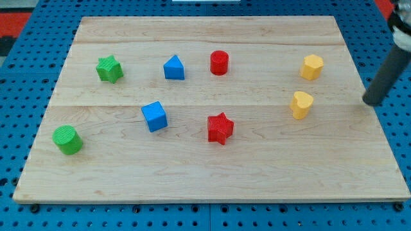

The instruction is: Push the yellow heart into the yellow hexagon

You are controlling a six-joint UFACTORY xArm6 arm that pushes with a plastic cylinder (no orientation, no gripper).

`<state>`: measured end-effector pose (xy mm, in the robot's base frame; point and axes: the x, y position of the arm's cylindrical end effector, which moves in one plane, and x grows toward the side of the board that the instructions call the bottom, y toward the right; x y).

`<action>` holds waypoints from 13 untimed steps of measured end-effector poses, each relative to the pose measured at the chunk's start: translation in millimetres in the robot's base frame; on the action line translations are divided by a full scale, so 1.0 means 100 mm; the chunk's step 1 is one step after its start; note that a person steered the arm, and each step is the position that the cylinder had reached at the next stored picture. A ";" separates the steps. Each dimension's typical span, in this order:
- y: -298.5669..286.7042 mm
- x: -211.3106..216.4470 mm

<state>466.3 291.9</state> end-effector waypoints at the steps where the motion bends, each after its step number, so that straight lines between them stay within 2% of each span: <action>1: -0.45 0.43; 2: -1.45 0.48; 3: -1.94 0.23; 4: -1.78 -0.09; 5: -1.55 -0.19; 6: -1.60 0.20; 7: -1.34 0.27; 9: -0.90 -0.44; 10: -0.94 -0.03; 11: -1.39 0.22; 12: -1.73 0.00; 13: -1.71 -0.25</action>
<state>441.4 121.0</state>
